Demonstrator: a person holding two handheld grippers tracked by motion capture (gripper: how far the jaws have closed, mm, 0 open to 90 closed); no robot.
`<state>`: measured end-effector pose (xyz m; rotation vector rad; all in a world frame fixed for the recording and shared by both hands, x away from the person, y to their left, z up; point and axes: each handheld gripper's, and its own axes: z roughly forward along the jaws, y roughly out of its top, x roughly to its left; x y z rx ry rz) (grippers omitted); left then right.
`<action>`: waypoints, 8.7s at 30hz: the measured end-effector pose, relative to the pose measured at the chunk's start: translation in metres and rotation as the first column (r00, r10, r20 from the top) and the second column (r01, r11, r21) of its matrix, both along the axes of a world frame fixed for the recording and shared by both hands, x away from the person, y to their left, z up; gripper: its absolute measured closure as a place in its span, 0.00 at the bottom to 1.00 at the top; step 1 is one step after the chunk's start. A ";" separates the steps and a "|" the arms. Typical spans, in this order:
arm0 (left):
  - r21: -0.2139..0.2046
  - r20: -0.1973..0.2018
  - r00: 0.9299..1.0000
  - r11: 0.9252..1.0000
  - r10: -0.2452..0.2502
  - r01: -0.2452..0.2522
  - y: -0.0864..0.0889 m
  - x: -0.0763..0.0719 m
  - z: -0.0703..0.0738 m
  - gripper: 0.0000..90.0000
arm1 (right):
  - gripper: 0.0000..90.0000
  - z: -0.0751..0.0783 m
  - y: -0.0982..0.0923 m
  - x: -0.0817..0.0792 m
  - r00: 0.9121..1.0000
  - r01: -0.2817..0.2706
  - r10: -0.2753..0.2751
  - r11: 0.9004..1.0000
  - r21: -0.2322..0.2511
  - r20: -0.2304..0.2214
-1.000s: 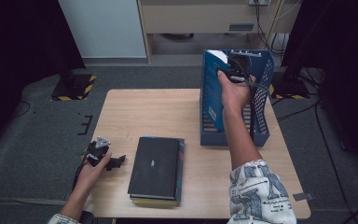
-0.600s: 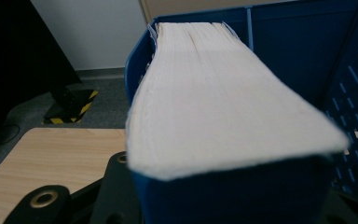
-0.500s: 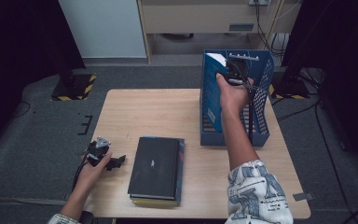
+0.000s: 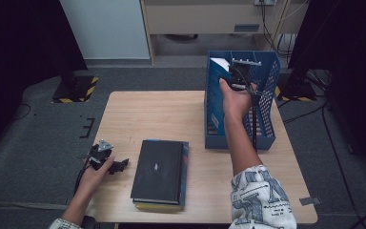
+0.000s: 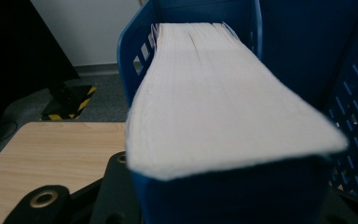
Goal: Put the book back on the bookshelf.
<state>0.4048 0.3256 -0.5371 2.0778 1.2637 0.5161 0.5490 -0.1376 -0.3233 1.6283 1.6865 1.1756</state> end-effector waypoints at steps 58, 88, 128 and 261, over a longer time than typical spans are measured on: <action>0.001 -0.003 1.000 1.000 -0.012 0.012 -0.002 0.000 0.000 0.00 | 0.67 -0.014 0.008 -0.011 0.997 -0.025 0.021 0.998 -0.065 -0.070; 0.001 -0.008 1.000 1.000 -0.012 0.012 -0.003 -0.001 0.001 0.00 | 0.63 -0.027 0.001 -0.047 0.991 -0.081 0.074 0.994 -0.066 -0.114; 0.005 -0.010 1.000 1.000 -0.019 0.019 -0.003 0.000 0.001 0.00 | 0.67 -0.007 0.005 -0.029 0.990 -0.083 0.071 0.992 -0.092 -0.121; 0.003 -0.013 0.999 0.999 -0.042 0.042 -0.006 0.000 0.001 0.00 | 0.12 -0.014 0.008 -0.052 0.972 -0.233 0.233 0.972 -0.032 -0.011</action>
